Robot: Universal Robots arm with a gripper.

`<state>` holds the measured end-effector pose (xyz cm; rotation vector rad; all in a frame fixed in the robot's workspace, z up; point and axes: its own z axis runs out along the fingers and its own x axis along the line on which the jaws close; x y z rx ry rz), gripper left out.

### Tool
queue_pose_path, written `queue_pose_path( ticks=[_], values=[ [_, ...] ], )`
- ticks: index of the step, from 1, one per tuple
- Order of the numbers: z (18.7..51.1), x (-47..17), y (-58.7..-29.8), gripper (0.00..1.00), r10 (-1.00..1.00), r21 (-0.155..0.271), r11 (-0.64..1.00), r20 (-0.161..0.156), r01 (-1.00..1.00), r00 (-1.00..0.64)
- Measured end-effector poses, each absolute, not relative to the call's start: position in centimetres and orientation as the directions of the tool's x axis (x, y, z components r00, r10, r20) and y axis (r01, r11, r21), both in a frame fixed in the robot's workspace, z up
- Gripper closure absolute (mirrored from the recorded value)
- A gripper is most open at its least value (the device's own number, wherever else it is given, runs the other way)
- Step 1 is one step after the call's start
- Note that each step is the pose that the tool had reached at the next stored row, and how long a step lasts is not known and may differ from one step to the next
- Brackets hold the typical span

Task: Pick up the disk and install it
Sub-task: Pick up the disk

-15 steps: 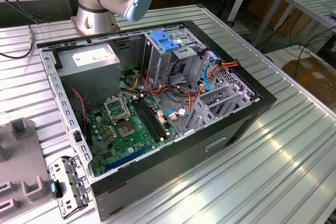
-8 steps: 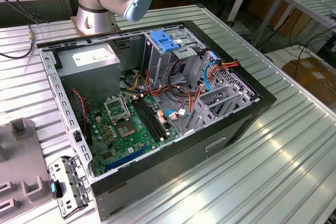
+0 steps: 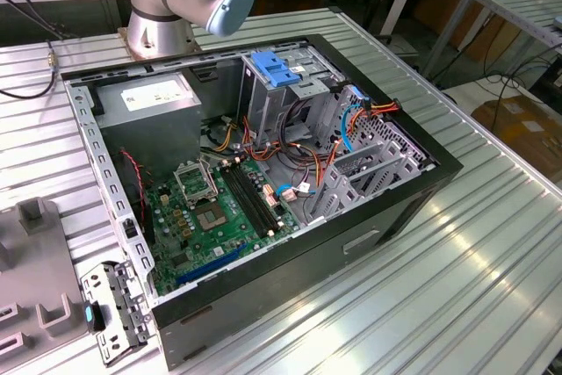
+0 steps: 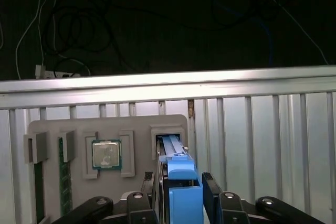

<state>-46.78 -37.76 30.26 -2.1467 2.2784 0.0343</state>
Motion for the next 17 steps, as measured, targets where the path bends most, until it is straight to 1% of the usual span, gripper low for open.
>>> queue_pose_path(
  ticks=[17],
  values=[
    [29.73, -46.80, -37.83, 0.52, -0.998, 0.007, 0.061, -0.023, -0.998, -0.061]
  ],
)
